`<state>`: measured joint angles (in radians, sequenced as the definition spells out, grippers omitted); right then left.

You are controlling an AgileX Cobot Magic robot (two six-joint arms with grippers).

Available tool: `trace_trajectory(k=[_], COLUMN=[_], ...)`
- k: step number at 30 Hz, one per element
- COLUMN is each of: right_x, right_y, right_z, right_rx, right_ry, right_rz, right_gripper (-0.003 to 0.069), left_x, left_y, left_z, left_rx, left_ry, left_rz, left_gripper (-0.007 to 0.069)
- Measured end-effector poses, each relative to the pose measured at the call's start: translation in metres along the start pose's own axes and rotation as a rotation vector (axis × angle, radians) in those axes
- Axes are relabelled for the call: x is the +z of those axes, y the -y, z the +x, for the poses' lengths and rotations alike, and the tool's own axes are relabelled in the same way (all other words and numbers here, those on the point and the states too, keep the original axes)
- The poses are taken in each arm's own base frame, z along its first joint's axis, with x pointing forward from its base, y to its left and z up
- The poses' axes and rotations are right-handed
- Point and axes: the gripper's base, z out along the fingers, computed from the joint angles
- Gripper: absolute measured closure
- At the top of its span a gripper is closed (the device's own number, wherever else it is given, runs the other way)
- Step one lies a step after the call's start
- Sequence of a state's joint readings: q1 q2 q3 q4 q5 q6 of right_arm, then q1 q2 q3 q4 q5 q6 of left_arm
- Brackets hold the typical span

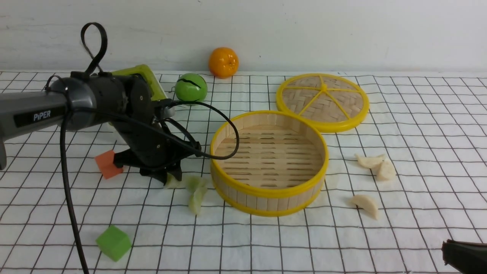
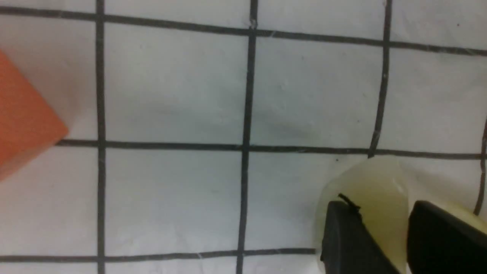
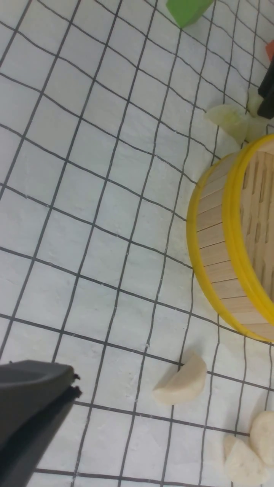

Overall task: Put the dumplings into the steamer on the table with the white tablecloth.
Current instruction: 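Reach for and grasp a dumpling on the table with the left gripper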

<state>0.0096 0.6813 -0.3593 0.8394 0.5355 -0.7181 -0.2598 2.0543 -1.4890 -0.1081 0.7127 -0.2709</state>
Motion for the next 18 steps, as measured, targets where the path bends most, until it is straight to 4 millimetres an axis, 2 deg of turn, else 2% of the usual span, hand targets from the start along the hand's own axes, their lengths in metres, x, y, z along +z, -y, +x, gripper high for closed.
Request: trace_trajectory(k=[1,4,5,6,8,12,15,18], right_x=[0.000,0.000,0.000,0.000,0.000,0.000,0.000,0.000], right_y=[0.000,0.000,0.000,0.000,0.000,0.000,0.000,0.000], right_z=[0.000,0.000,0.000,0.000,0.000,0.000,-0.001,-0.001], right_rx=[0.000,0.002,0.002,0.003,0.003,0.005,0.002,0.005], right_ry=[0.000,0.000,0.000,-0.001,0.001,0.003,0.006,0.012], right_rz=[0.000,-0.001,-0.001,-0.001,0.000,0.000,0.002,0.000], right_gripper=[0.0671,0.0671,0.0671,0.0671,0.0670,0.0666,0.0666,0.0664], left_x=[-0.002,-0.011,-0.022,-0.034,-0.044,-0.083,-0.093,-0.087], left_y=[0.000,0.002,0.003,0.005,0.006,0.011,0.012,0.011], left_z=[-0.001,-0.002,-0.004,-0.006,-0.008,-0.011,-0.011,-0.011], left_rx=[0.007,0.021,0.038,0.052,0.061,0.075,0.075,0.073], left_ry=[0.005,0.022,0.047,0.074,0.096,0.181,0.201,0.188], left_rz=[0.001,0.007,0.014,0.023,0.030,0.066,0.075,0.072], left_gripper=[0.0432,0.0519,0.0610,0.0637,0.0637,0.0637,0.0637,0.0631])
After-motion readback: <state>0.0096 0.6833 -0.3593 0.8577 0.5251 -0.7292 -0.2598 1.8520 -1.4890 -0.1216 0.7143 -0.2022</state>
